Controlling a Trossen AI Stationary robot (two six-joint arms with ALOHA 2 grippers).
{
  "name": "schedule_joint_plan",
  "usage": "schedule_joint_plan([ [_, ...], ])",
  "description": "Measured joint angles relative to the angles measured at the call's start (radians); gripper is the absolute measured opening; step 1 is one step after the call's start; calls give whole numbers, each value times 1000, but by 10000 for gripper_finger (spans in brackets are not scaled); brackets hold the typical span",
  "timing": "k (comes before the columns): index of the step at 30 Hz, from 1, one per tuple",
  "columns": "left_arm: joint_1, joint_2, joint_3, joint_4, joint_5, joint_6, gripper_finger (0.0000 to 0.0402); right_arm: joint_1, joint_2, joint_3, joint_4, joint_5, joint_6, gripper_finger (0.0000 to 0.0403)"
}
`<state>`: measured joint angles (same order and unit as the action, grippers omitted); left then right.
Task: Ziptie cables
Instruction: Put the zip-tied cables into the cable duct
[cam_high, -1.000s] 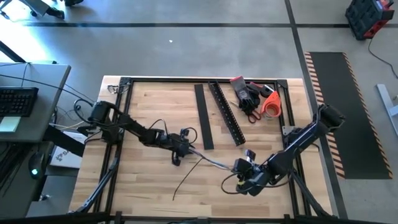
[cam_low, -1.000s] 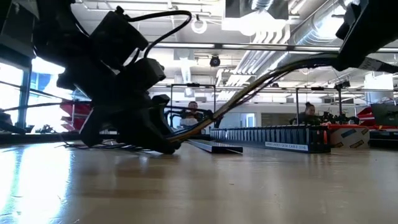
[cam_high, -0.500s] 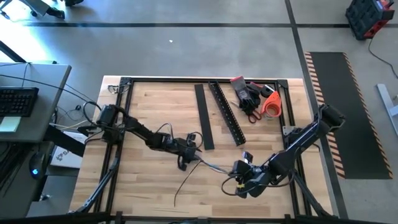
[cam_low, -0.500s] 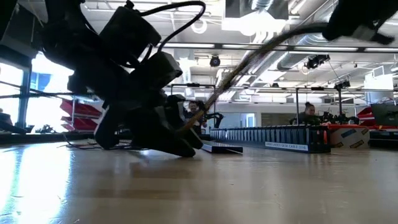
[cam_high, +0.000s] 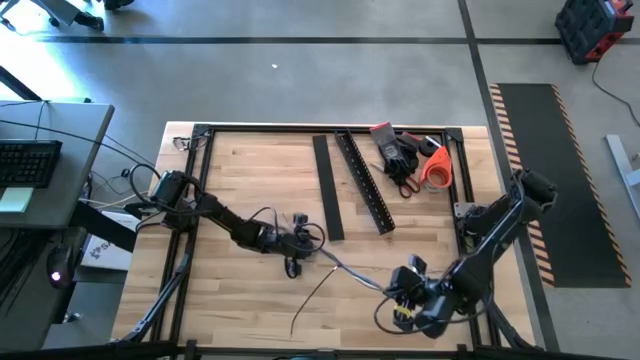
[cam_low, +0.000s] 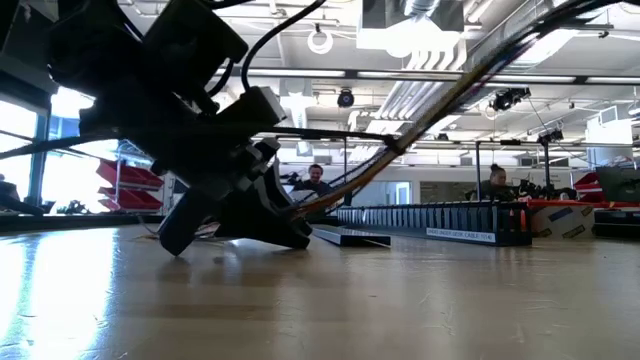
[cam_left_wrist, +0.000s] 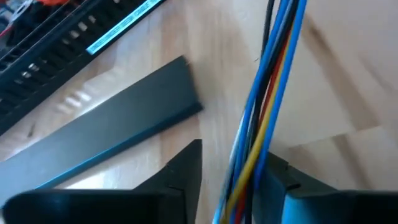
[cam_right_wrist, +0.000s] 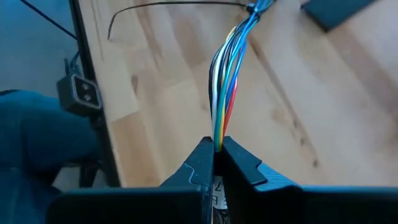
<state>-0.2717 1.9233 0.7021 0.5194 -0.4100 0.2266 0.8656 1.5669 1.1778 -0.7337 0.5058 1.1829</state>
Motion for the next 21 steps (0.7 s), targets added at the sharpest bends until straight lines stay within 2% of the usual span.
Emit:
schedule_joint_plan([
  [7, 57, -1, 0, -25, -11, 2, 49, 81, 0, 0, -32, 0, 198, 0],
  [11, 91, -24, -1, -38, -33, 87, 13, 115, 0, 0, -38, 5, 288, 0],
  [14, 111, -85, 19, -117, -64, 215, 4, 133, 1, -1, -28, 26, 359, 0],
  [17, 147, -171, 64, -194, -138, 394, 1, 158, 1, -1, 9, 24, 421, 0],
  [21, 235, -233, 130, -205, -135, 691, 0, 160, 15, -2, 11, 113, 437, 0],
])
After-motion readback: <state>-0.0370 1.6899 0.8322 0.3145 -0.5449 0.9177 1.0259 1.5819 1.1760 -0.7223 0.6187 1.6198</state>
